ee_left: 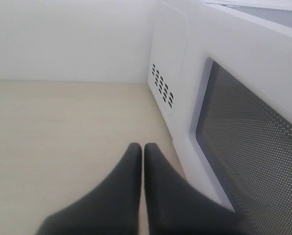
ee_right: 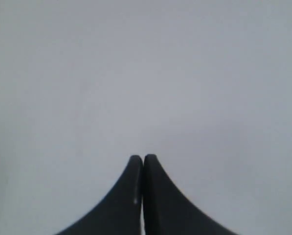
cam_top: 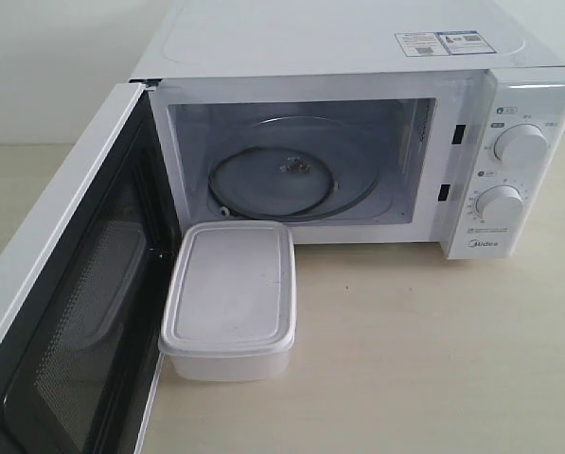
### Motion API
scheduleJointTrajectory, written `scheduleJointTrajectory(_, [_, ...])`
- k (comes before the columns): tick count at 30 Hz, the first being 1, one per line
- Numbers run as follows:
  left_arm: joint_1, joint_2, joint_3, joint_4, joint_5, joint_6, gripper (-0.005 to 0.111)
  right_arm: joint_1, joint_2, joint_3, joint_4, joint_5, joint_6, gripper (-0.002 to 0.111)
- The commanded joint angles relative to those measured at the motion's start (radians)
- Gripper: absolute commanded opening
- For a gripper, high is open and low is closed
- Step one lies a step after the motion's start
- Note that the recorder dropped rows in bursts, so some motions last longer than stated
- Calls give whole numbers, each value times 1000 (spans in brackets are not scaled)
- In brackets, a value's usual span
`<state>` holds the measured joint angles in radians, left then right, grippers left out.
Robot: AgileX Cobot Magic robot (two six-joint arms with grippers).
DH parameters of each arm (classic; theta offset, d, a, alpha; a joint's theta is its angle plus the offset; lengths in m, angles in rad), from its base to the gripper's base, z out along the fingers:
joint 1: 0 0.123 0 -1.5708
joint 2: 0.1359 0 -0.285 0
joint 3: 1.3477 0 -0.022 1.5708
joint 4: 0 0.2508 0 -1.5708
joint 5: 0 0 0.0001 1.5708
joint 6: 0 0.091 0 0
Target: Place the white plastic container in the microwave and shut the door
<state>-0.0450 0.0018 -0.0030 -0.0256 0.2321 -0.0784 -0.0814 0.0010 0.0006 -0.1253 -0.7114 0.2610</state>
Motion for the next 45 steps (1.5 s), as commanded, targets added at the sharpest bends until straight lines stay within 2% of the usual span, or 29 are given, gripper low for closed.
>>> scheduleJointTrajectory(1, [3,-2,3,-2,0,-7,4,-8,-1,-117,45,-126,60,0])
scheduleJointTrajectory(3, [3,-2,3,-2,0,-7,4,-8,-1,-220,35,33,76,0])
scheduleJointTrajectory(8, [3,-2,3,-2,0,-7,4,-8,134,-515,12,634,153,0])
scheduleJointTrajectory(9, [3,-2,3,-2,0,-7,4,-6,238,-619,12,866,153,0])
scheduleJointTrajectory(10, [3,-2,3,-2,0,-7,4,-2,293,-654,12,946,153,0])
scheduleJointTrajectory(11, [3,-2,3,-2,0,-7,4,16,405,-718,27,1109,143,0])
scheduleJointTrajectory(13, [3,-2,3,-2,0,-7,4,55,548,-762,43,1277,130,0])
scheduleJointTrajectory(17, [3,-2,3,-2,0,-7,4,130,771,-760,63,1399,80,0])
scheduleJointTrajectory(19, [3,-2,3,-2,0,-7,4,164,863,-760,192,1440,-63,0])
scheduleJointTrajectory(21, [3,-2,3,-2,0,-7,4,196,943,-760,442,1440,-370,0])
scheduleJointTrajectory(22, [3,-2,3,-2,0,-7,4,207,1005,-760,641,1449,-560,0])
scheduleJointTrajectory(24, [3,-2,3,-2,0,-7,4,209,1100,-760,966,1491,-804,0])
scheduleJointTrajectory(28, [3,-2,3,-2,0,-7,4,209,1258,-762,1251,1614,-1071,0])
scheduleJointTrajectory(32, [3,-2,3,-2,0,-7,4,209,1422,-783,1392,1690,-1208,0])
scheduleJointTrajectory(38, [3,-2,3,-2,0,-7,4,209,1614,-815,1572,1681,-1383,0])
scheduleJointTrajectory(45, [3,-2,3,-2,0,-7,4,209,1806,-888,1622,1715,-1459,0])
